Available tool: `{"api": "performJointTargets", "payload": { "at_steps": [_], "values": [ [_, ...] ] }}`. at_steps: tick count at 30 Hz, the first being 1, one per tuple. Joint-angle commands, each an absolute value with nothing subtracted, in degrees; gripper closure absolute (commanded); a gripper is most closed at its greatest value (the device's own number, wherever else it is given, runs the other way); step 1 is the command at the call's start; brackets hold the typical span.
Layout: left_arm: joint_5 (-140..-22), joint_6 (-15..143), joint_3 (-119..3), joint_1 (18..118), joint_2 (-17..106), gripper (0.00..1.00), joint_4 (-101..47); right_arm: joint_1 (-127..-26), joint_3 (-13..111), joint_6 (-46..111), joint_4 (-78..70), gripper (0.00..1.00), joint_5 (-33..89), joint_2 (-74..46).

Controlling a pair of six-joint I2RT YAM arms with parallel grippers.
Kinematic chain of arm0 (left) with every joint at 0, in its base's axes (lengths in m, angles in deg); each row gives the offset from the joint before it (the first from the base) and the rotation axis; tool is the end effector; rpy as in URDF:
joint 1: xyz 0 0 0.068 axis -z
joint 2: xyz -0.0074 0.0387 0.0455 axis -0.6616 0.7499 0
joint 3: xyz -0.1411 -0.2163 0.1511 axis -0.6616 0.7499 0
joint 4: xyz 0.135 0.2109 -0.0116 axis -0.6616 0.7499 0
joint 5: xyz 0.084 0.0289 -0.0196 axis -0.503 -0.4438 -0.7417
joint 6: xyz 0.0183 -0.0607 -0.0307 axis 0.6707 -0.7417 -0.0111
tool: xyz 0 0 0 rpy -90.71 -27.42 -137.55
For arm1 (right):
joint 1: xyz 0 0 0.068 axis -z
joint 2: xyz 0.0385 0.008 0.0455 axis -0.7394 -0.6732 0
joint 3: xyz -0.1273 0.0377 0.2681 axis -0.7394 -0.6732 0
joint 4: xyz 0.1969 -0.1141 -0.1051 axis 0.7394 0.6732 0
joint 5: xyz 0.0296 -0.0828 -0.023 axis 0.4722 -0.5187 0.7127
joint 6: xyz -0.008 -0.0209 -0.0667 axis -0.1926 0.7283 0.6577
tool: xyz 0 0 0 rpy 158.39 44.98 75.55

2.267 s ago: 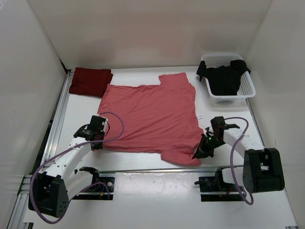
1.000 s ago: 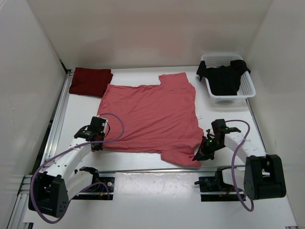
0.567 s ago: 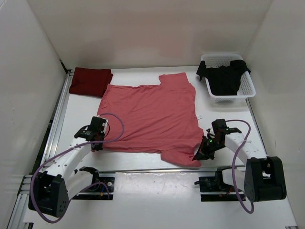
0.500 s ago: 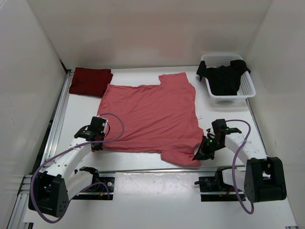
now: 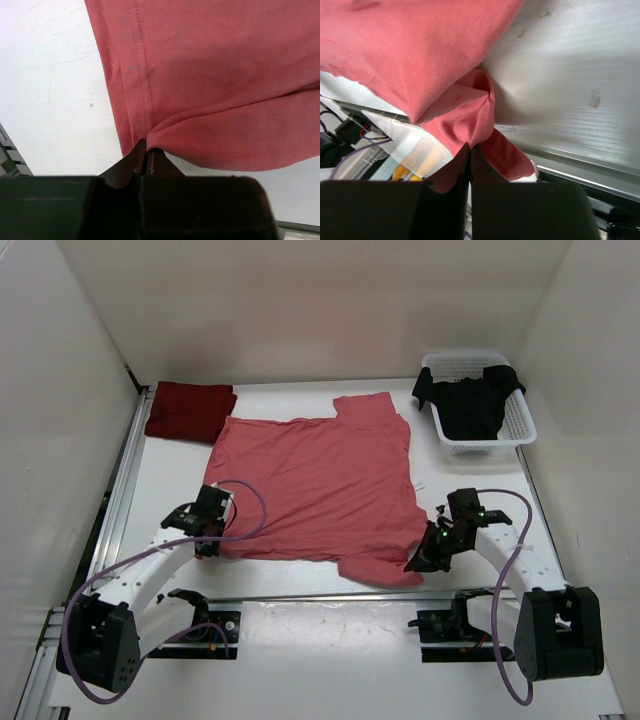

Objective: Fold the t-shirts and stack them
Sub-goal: Flatten out the tshirt

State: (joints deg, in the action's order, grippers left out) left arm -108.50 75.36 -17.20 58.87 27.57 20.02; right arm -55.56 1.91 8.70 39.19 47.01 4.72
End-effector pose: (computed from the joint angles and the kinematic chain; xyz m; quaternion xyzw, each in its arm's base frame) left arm 0.1419 -0.0245 0.1855 0.1229 0.9668 0.1423 0.1733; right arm 0.1355 0.0449 0.1698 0.1637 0.9533 0.2522 0.0281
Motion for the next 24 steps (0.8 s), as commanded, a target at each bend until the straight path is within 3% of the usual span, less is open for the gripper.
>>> {"api": "performJointTargets", "payload": {
  "at_steps": [1,4,9,10,12,14,20,24],
  "values": [
    [-109.62,75.3,-17.38,59.53,26.84,0.9,19.43,-55.33,4.33,6.7,41.15,1.0,47.07,7.45],
    [-109.1,75.3,-19.92,59.53,29.72,0.9,19.43,-55.33,7.75,5.91,41.69,1.0,47.07,7.45],
    [-107.69,75.3,-26.86,59.53,35.79,0.9,18.82,-55.33,12.94,5.91,39.76,0.97,46.28,-3.25],
    [-107.69,75.3,-29.31,59.53,37.81,0.9,18.29,-55.33,14.86,5.91,39.23,0.89,46.28,-5.27],
    [-107.69,75.3,-31.69,59.53,39.49,0.9,18.29,-55.33,16.63,8.27,38.71,0.54,47.07,-10.38],
    [-107.08,75.3,-35.13,59.53,41.42,0.9,18.29,-55.33,19.78,11.25,39.75,0.46,41.75,-11.88],
    [-107.69,75.3,-37.77,59.53,42.22,0.9,18.29,-55.33,24.64,14.7,49.5,0.42,29.07,-6.54],
    [-108.3,75.3,-36.11,59.53,40.9,0.9,18.29,-55.86,16.75,9.17,49.52,0.41,28.53,3.21]
  ]
}}
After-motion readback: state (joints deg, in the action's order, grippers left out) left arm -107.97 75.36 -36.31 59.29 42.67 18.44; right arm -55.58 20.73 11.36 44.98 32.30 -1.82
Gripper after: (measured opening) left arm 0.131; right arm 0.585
